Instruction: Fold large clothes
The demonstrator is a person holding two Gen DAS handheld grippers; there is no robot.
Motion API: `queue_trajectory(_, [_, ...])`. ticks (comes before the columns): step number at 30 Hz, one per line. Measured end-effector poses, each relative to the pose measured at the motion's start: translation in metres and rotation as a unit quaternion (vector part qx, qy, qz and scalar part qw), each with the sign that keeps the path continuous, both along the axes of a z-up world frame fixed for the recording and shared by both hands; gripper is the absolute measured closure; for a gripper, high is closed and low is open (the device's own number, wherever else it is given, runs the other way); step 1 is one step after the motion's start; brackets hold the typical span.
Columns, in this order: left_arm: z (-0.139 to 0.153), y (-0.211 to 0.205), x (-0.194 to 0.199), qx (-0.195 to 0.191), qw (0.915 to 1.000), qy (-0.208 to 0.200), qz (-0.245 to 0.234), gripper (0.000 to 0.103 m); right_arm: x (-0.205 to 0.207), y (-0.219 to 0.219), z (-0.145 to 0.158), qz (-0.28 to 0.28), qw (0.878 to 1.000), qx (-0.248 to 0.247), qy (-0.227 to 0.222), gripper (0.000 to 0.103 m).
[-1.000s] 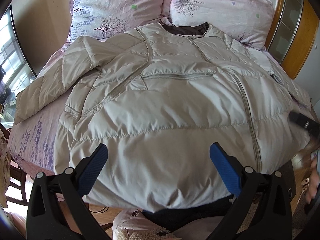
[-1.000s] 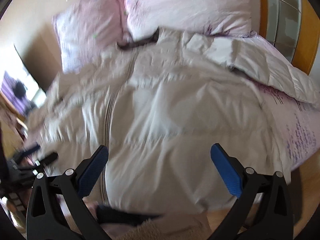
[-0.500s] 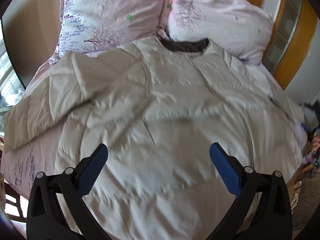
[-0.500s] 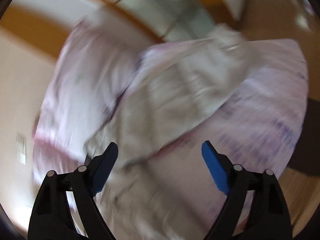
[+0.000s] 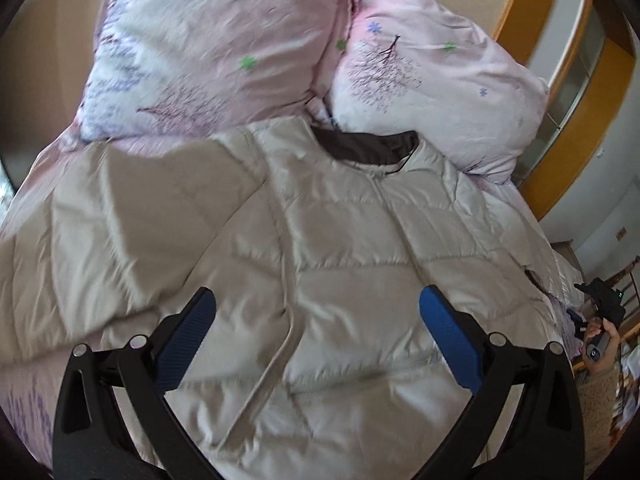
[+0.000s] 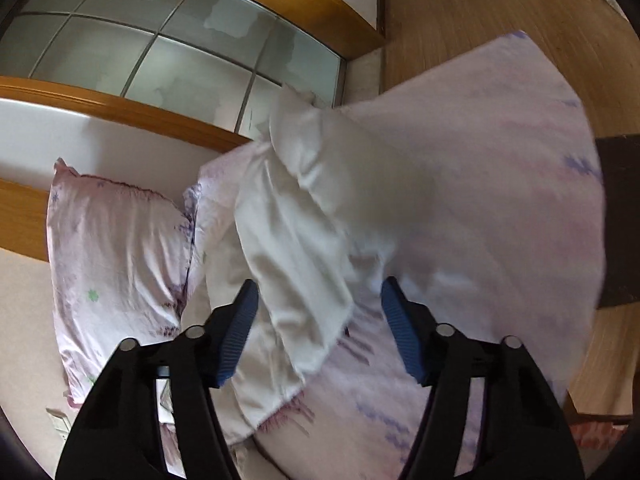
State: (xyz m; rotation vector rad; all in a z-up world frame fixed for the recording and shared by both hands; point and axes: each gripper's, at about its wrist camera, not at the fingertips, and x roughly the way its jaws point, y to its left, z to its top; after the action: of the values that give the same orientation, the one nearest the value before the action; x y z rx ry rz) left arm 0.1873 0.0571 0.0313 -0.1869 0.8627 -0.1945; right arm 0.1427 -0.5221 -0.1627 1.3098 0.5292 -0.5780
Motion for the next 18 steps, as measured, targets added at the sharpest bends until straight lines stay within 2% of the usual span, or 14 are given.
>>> queue_trajectory(1, [-0.001,-0.002,0.005,-0.001,1.0000,0.001,-0.004,0.002,0.005,-0.003,0.000,0.001,1.000,-0.004,0.008,0.062])
queue_trajectory(2, [-0.002,-0.002,0.010,-0.007,0.9999,0.004,-0.007,0.002,0.009,-0.005,0.000,0.004,1.000,-0.007,0.013,0.071])
queue_trajectory(3, [-0.003,-0.001,0.012,-0.014,0.9998,0.006,-0.009,0.002,0.010,-0.006,0.001,0.007,1.000,-0.013,0.016,0.075])
queue_trajectory(5, [-0.007,0.001,0.018,-0.043,0.9989,0.010,-0.014,0.002,0.024,-0.001,0.012,0.022,0.998,-0.049,0.027,0.090])
queue_trajectory(7, [-0.011,0.006,0.019,-0.089,0.9958,0.000,-0.023,0.002,0.035,0.009,0.034,0.039,0.993,-0.106,0.039,0.093])
queue_trajectory(9, [-0.012,0.009,0.020,-0.130,0.9910,-0.012,-0.027,0.002,0.046,0.023,0.061,0.063,0.985,-0.158,0.033,0.094])
queue_trajectory(11, [-0.012,0.010,0.024,-0.156,0.9872,-0.011,-0.031,0.002,0.059,0.047,0.092,0.102,0.972,-0.209,0.007,0.094])
queue_trajectory(13, [-0.011,0.009,0.028,-0.184,0.9822,-0.006,-0.037,0.002,0.071,0.081,0.122,0.147,0.955,-0.256,-0.025,0.094])
queue_trajectory(15, [-0.011,0.008,0.032,-0.209,0.9770,-0.002,-0.044,0.002,0.085,0.121,0.145,0.206,0.933,-0.288,-0.065,0.094])
queue_trajectory(16, [-0.011,0.006,0.035,-0.224,0.9733,0.003,-0.050,0.002,0.094,0.150,0.155,0.253,0.916,-0.297,-0.089,0.094])
queue_trajectory(17, [-0.011,0.005,0.036,-0.236,0.9702,0.006,-0.056,0.002,0.099,0.167,0.159,0.278,0.907,-0.300,-0.098,0.094])
queue_trajectory(18, [-0.011,0.003,0.038,-0.251,0.9660,0.009,-0.061,0.002,0.108,0.195,0.161,0.319,0.891,-0.303,-0.111,0.094])
